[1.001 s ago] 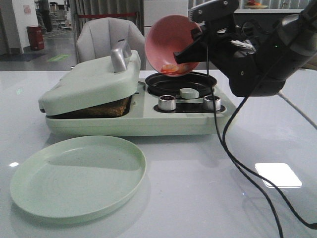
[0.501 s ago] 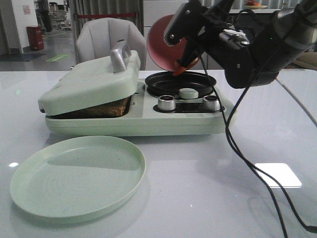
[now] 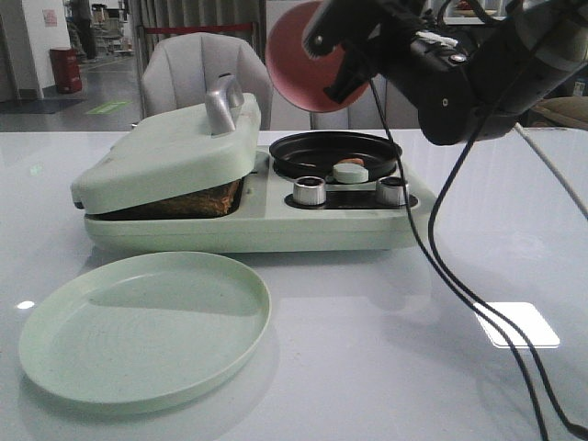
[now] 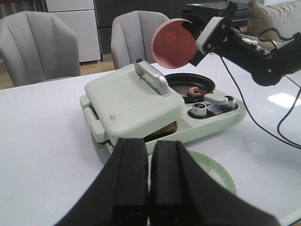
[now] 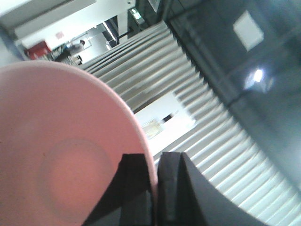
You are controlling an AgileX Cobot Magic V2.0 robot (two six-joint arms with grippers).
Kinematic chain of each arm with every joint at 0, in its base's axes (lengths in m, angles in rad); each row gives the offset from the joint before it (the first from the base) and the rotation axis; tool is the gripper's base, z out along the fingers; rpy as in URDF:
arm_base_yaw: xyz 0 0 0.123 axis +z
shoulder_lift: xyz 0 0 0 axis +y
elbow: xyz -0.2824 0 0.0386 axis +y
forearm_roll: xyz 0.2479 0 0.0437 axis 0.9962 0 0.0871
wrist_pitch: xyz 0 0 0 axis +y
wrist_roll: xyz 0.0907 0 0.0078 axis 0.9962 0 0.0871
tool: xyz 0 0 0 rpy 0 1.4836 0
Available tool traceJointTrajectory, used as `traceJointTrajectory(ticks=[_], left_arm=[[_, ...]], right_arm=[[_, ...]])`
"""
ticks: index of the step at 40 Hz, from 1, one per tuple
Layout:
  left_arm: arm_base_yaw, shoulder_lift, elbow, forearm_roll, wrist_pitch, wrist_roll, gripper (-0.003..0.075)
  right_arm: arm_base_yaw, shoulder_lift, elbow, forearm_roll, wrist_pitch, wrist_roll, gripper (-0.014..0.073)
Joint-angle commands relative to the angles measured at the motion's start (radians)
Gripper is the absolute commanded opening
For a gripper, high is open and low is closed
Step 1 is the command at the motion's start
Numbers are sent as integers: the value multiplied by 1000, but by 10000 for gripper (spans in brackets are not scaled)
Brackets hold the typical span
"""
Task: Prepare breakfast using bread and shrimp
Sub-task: 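Tilt the pink bowl over the black frying pan to pour shrimp, then carry the pink bowl back and lower it onto the table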
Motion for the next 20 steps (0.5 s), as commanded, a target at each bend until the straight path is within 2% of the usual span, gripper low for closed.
traceJointTrajectory(ticks=[1, 6, 10, 14, 20], left_arm=[[-2, 3, -25, -16, -80, -8, 112], [-2, 3, -25, -16, -80, -8, 112], [-2, 3, -25, -16, -80, -8, 112], [-2, 3, -25, -16, -80, -8, 112], [-2, 3, -25, -16, -80, -8, 112]], right_arm=[[-3, -76, -32, 146, -145, 317, 138], [-9, -92, -32, 305, -56, 588, 138], [-16, -144, -31, 336, 143, 744, 138], [-27, -218, -31, 335, 379, 801, 138], [-71, -350, -31, 336, 775, 802, 138]])
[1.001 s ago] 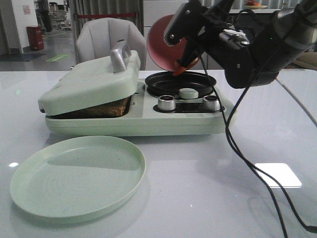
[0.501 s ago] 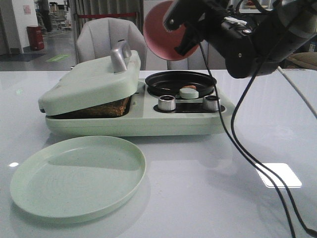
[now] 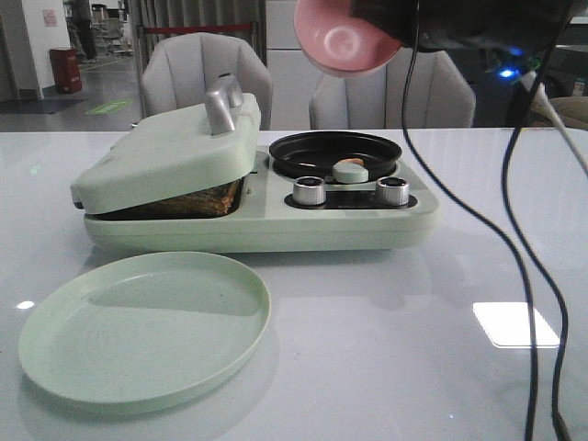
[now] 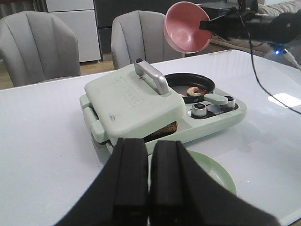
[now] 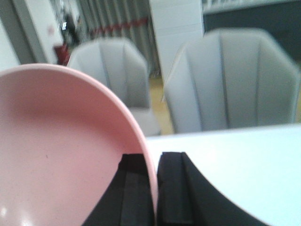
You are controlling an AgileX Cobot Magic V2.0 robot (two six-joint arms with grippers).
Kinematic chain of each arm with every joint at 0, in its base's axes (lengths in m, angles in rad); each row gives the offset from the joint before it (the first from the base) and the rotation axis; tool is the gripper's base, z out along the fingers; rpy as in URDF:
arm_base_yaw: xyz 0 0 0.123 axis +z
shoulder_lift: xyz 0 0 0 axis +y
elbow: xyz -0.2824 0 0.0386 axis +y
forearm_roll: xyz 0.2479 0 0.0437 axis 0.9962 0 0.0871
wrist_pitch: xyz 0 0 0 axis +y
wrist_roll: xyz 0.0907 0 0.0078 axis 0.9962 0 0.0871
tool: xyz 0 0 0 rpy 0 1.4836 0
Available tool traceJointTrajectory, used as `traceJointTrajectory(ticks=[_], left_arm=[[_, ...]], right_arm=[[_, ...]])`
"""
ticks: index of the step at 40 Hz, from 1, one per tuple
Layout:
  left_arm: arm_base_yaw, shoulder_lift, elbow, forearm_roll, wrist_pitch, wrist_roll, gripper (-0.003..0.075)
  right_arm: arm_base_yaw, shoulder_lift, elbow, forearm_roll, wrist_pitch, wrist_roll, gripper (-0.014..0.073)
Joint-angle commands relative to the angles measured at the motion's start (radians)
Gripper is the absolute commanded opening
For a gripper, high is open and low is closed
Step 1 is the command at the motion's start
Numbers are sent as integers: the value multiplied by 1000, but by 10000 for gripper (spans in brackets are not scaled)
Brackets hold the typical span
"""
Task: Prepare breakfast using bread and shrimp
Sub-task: 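Carry the pink bowl back and lower it onto the table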
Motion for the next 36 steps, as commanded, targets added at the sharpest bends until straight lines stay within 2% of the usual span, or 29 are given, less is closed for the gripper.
traceJointTrajectory(ticks=[1, 9, 14, 26, 36], left_arm=[[-2, 3, -25, -16, -80, -8, 112], [-2, 3, -25, -16, -80, -8, 112], [-2, 3, -25, -16, -80, -8, 112], [-2, 3, -25, -16, -80, -8, 112], [-2, 3, -25, -16, -80, -8, 112]], right_arm=[[-38, -151, -31, -15, 161, 15, 138], [-138, -304, -31, -15, 559, 14, 138], [-217, -354, -31, -15, 734, 14, 138], [-376, -352, -26, -18, 1034, -29, 138], [-461, -333, 10, -17, 1159, -77, 138]])
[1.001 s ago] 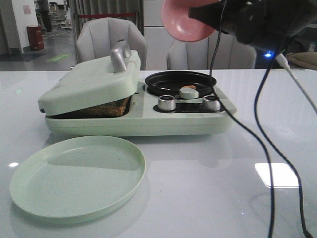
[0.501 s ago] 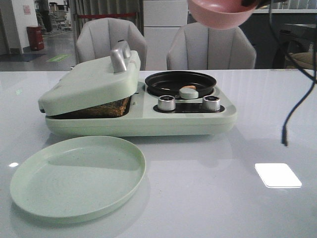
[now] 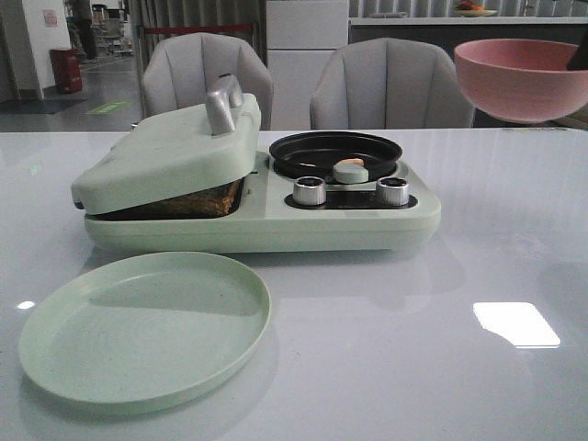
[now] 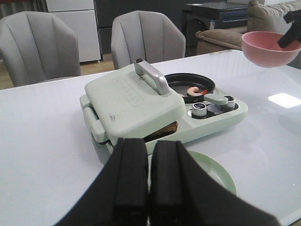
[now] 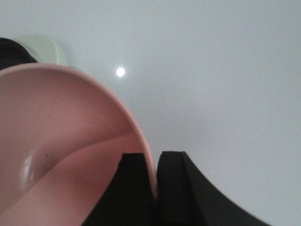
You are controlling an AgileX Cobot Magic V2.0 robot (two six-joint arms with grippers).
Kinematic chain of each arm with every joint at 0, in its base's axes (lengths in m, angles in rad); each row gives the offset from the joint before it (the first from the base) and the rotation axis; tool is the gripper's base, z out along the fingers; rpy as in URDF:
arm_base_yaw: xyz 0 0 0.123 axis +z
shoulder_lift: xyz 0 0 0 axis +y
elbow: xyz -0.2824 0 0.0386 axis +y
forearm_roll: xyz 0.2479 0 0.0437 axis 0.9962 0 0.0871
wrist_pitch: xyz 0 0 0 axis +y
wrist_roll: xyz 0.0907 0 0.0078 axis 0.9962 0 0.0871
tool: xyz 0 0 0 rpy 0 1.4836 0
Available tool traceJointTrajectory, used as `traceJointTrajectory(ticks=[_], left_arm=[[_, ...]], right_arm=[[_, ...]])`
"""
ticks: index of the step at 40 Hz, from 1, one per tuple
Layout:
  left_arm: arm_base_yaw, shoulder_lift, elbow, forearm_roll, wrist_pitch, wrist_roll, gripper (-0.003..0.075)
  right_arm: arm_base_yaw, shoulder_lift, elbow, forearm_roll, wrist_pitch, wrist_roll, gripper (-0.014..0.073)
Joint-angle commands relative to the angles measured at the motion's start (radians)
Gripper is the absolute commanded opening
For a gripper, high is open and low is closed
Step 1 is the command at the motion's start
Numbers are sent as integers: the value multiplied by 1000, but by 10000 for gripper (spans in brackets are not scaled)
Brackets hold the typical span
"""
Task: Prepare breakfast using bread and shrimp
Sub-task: 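Carry the pink bowl back and lower it onto the table, then open the right gripper and withdraw it from the bowl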
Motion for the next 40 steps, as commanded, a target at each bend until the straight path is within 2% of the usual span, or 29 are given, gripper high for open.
traceJointTrajectory(ticks=[1, 10, 21, 29, 40], left_arm=[[-2, 3, -25, -16, -80, -8, 112], [-2, 3, -25, -16, -80, -8, 112], [-2, 3, -25, -16, -80, -8, 112], [-2, 3, -25, -16, -80, -8, 112], [-2, 3, -25, -16, -80, -8, 112]], right_arm=[[-28, -25, -17, 12, 12, -18, 138], [-33, 113, -17, 25, 51, -18, 138], [-30, 184, -17, 35, -9, -18, 147], [-20, 201, -17, 36, -46, -28, 188], [5, 204, -18, 35, -66, -67, 301]])
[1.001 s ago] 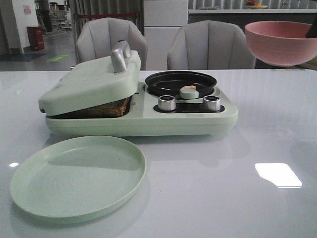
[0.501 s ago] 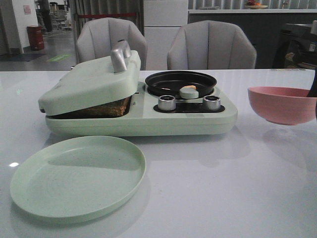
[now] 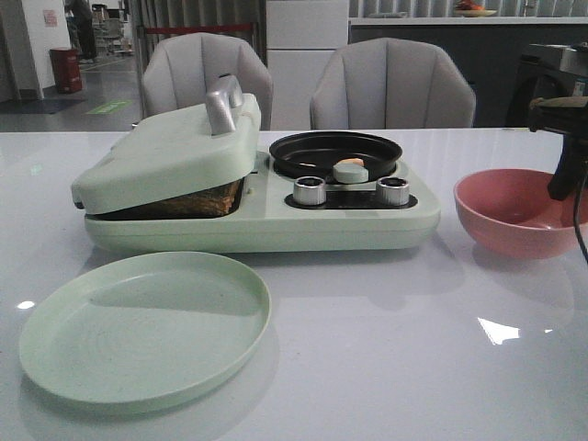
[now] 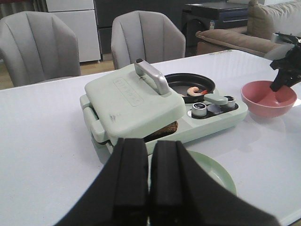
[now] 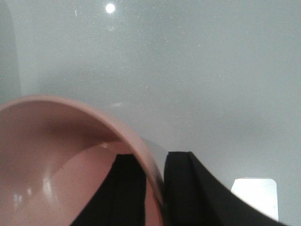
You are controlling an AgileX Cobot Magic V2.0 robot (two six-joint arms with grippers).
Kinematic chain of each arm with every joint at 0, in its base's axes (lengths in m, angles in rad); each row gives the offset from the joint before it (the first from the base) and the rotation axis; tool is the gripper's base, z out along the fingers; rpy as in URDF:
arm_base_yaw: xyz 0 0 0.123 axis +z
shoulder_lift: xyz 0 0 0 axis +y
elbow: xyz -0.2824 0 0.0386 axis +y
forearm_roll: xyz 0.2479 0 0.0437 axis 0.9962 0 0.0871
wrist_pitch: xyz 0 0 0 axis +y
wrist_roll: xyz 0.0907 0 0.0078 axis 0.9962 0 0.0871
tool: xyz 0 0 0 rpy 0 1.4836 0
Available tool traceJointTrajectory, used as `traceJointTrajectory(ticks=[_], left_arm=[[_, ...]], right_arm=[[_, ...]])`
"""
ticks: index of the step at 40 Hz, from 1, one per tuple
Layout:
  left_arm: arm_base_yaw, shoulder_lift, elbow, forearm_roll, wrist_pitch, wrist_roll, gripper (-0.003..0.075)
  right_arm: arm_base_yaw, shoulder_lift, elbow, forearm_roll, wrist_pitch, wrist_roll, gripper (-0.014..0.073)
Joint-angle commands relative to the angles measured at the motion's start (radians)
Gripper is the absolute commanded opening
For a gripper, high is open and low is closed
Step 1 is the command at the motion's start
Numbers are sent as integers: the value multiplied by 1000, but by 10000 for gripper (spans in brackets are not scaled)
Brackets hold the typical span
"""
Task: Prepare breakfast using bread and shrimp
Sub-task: 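Open the right gripper and withdraw it from the bowl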
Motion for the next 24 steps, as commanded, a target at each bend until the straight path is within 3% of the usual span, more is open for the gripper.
traceJointTrajectory(ticks=[1, 11, 17, 24], left_arm=[[-2, 3, -25, -16, -80, -8, 112], [-2, 3, -25, -16, -80, -8, 112], [-2, 3, -25, -16, -80, -8, 112], [-2, 3, -25, -16, -80, -8, 112]], right_arm=[[7, -52, -27, 13, -34, -23, 314], [7, -103, -135, -103, 97, -24, 448], [8, -188, -179, -182, 187, -24, 454], [51, -349, -149, -122, 152, -32, 454]])
